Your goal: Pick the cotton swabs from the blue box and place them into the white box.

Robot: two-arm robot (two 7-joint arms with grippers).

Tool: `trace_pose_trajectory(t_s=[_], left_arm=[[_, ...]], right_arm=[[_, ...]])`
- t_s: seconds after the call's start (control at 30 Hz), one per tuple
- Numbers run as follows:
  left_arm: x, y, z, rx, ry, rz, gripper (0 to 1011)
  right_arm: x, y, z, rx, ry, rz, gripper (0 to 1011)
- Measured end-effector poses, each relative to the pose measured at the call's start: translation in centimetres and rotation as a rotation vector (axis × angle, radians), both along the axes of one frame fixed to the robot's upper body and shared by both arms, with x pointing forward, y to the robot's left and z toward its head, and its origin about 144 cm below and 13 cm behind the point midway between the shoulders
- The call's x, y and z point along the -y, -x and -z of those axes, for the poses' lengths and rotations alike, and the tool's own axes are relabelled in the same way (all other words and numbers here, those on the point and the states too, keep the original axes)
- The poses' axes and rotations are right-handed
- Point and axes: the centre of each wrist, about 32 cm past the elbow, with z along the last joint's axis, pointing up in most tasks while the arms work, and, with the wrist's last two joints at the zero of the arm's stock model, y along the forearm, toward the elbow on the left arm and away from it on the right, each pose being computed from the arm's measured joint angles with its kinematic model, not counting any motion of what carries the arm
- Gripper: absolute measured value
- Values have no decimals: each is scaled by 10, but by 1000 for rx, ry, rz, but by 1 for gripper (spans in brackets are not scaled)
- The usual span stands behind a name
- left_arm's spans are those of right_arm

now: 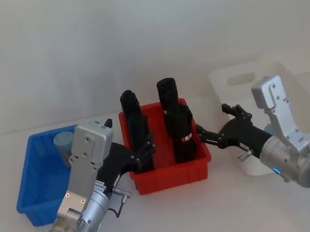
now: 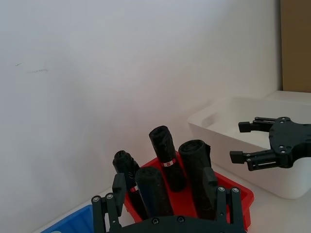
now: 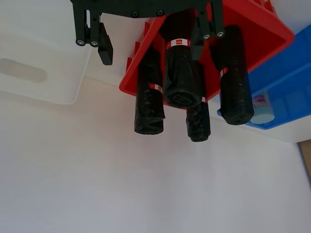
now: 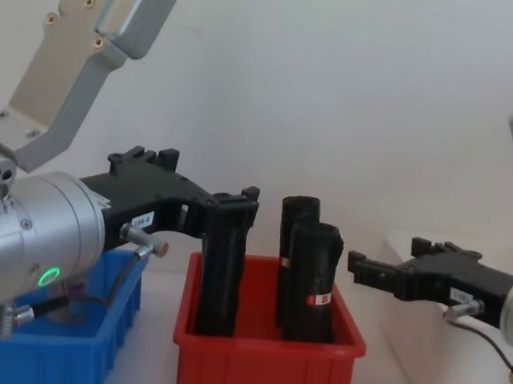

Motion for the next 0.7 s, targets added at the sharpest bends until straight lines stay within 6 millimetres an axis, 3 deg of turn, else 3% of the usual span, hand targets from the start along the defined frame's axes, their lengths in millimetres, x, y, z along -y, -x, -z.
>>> trace_pose_trajectory(t_s=[0.7], left_arm=[[0, 0, 0, 0, 0, 0, 1004]], right_arm=[[-21, -55, 9, -72, 10, -133, 1002]])
